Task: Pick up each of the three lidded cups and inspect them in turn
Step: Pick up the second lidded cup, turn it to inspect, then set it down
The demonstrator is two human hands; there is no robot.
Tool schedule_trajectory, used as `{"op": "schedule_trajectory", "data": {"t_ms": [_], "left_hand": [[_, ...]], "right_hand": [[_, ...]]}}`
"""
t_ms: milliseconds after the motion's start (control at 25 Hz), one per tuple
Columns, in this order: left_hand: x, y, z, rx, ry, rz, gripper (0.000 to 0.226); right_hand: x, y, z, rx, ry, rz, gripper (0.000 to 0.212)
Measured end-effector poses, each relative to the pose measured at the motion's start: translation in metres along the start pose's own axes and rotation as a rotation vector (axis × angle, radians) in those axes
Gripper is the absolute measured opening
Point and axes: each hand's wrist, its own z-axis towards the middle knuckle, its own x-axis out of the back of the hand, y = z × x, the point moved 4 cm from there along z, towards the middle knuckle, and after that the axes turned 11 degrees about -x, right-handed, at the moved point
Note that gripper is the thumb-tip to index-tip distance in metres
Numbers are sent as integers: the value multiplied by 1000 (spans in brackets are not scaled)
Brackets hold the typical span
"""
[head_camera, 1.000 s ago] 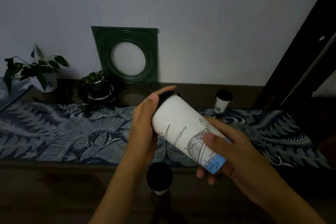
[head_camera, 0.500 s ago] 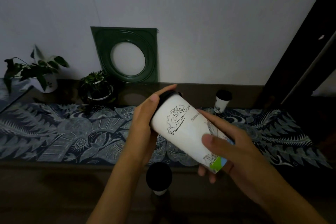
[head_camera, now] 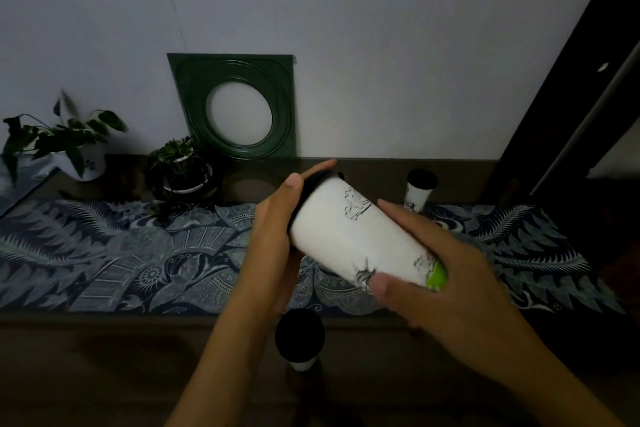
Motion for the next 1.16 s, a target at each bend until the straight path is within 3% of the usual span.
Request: {"op": "schedule_trajectory", "data": {"t_ms": [80, 120, 200, 240, 360, 400, 480, 560, 640, 720, 800, 880, 1000, 1040, 1120, 1160], "left_hand": [[-1, 0, -1, -16, -36, -53, 55], [-1, 0, -1, -22, -39, -74, 58], [-2, -2, -2, -19, -11, -83, 55], [-2, -3, -2, -10, 15, -71, 50], [-5, -5, -2, 52, 97, -18, 41], [-5, -7, -2, 76, 107, -6, 38], [-8, -9, -4, 102, 82, 5, 31], [-8, -8, -5, 55, 25, 44, 34], [-9, -6, -7, -4, -22, 53, 45], [-9, -5, -8, -26, -30, 20, 49], [-10, -4, -9, -35, -7, -8, 50], [-12, -3, -9, -37, 24, 3, 48], [-13, -2, -7, -19, 56, 50, 45], [-13, -2, -7, -13, 50, 60, 46], [-14, -2, -8, -20, 16, 64, 46], [-14, -2, -9, -36, -12, 60, 46]], "right_hand": [[-3, 5, -2, -272, -197, 522, 41], [-8, 7, -3, -340, -268, 652, 35], [-8, 5, -6, -356, -306, 656, 38], [-5, 3, -7, -283, -239, 477, 45], [-1, -2, -8, 206, 138, -597, 80], [-2, -1, -8, 328, 217, -761, 85], [-2, 2, -9, 355, 231, -750, 86], [1, 2, -8, 152, 131, -482, 82], [2, 8, -8, -169, -79, 97, 68], [0, 9, -9, -349, -220, 532, 49], [-2, 9, -12, -393, -295, 651, 42], [1, 7, -13, -293, -207, 432, 44], [5, 3, -14, 192, 124, -481, 76], [2, 5, -16, 317, 206, -643, 82], [1, 10, -19, 384, 238, -686, 84], [2, 7, -19, 328, 205, -588, 82]]}}
